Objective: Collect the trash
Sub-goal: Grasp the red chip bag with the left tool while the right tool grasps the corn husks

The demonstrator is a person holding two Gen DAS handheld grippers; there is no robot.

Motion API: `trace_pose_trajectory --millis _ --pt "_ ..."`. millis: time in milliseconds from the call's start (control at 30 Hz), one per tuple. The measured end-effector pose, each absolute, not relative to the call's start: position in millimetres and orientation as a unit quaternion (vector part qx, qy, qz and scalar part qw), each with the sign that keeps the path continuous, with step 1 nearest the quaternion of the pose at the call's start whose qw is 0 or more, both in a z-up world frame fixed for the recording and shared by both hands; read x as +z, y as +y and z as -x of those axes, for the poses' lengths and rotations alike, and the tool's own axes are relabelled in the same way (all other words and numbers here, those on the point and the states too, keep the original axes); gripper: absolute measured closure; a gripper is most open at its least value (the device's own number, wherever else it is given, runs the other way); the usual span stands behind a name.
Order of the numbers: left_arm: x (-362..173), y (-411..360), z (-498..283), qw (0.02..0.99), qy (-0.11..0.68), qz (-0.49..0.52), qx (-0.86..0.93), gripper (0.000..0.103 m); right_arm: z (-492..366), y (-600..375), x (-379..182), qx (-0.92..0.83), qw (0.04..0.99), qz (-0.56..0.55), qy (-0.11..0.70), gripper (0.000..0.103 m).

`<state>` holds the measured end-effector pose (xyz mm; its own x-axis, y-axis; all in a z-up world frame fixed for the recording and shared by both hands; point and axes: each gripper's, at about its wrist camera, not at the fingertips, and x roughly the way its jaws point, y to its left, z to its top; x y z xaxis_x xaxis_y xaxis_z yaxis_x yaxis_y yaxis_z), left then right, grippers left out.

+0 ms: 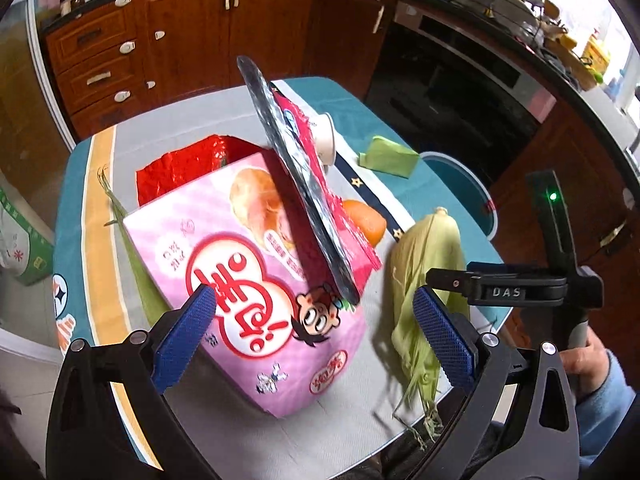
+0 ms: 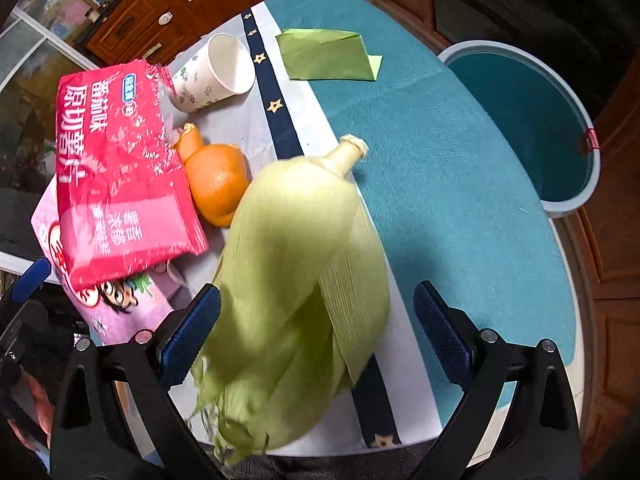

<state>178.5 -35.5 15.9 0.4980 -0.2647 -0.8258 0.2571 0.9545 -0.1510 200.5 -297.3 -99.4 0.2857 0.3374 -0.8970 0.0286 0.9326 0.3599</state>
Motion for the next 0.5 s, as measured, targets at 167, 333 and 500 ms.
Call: trace_pose_trajectory --millis 167,333,500 --pt "16.2 -36.2 -187.6 0.863 0.482 0.000 -0.150 0.004 -209.8 -288.8 -108.3 0.097 0.788 -0.155 0.587 0.009" --pt "19.9 -36.6 -201.3 0.863 0.483 -0.008 -0.148 0.004 -209.2 -277.6 -113.5 0.101 0.800 -0.135 0.576 0.009" --pt "24.5 -39.8 -216.2 0.865 0.481 -0.022 -0.142 0.004 -203.8 -271.6 -111.5 0.127 0.801 -0.129 0.571 0.034"
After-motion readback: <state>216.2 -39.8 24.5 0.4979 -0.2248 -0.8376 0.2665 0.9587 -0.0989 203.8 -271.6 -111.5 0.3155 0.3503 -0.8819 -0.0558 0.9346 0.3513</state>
